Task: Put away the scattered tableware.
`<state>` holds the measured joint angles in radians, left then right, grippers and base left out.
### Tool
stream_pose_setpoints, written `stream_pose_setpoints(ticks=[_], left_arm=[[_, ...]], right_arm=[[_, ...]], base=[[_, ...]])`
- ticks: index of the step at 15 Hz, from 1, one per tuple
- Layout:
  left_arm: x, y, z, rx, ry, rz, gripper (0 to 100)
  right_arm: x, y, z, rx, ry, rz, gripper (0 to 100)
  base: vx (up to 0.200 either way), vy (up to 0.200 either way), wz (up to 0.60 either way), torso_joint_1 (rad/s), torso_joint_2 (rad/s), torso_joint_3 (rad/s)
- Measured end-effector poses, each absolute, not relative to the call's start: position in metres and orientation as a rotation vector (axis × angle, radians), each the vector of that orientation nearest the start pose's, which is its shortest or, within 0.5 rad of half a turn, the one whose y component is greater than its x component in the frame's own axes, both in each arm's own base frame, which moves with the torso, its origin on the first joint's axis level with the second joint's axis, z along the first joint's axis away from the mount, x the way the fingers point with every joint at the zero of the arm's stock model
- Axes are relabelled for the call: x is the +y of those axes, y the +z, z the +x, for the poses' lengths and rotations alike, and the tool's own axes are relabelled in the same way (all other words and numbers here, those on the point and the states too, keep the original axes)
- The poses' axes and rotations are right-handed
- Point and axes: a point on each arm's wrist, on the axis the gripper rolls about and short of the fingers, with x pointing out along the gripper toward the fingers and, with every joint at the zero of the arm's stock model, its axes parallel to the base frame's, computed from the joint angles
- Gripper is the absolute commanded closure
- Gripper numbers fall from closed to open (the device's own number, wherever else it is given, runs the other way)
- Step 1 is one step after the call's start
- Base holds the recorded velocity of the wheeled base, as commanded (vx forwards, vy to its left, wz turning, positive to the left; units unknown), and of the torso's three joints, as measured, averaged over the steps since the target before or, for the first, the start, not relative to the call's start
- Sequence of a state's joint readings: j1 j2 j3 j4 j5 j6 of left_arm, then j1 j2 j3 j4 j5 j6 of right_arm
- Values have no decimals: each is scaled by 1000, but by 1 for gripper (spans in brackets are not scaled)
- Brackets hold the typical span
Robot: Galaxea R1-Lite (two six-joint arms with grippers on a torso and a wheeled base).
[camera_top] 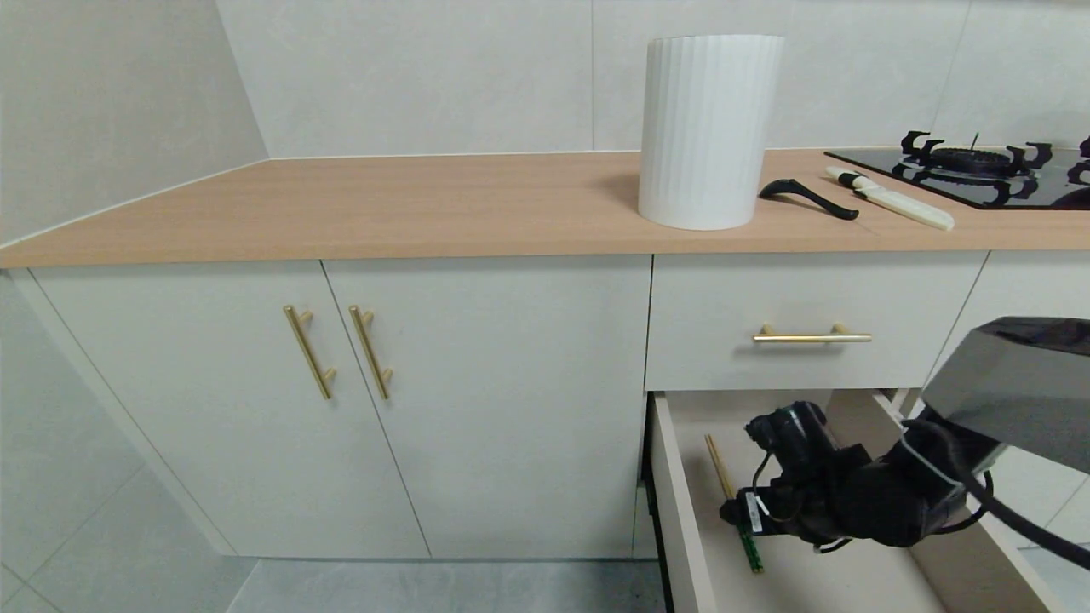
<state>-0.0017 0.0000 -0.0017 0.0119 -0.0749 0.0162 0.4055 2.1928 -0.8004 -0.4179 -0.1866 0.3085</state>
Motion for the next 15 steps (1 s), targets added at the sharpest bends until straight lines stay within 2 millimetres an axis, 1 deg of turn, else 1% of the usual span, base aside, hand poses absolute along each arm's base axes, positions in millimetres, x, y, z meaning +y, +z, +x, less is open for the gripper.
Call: stream_pose_setpoints(ticks=[3,5,7,8,11,15], left_arm=[[-2,75,-23,10,-77,15,0],[-2,75,-23,10,-77,16,0],[-2,75,-23,10,-77,15,0],[-2,75,-23,10,-77,16,0],[-2,75,-23,10,-77,15,0],[-2,75,-23,10,-77,15,0]], right_arm=[[116,52,307,829,63,29,0],[100,88,301,725,58,30,0],[82,117,295,635,37,24,0],[74,129,292,599,26,21,0],[63,151,283,525,14,31,0],[59,163,278,484,7,39,0]], base=[[0,0,0,0,0,0],[0,0,0,0,0,0],[0,0,0,0,0,0],[0,0,0,0,0,0],[0,0,0,0,0,0],[0,0,0,0,0,0]])
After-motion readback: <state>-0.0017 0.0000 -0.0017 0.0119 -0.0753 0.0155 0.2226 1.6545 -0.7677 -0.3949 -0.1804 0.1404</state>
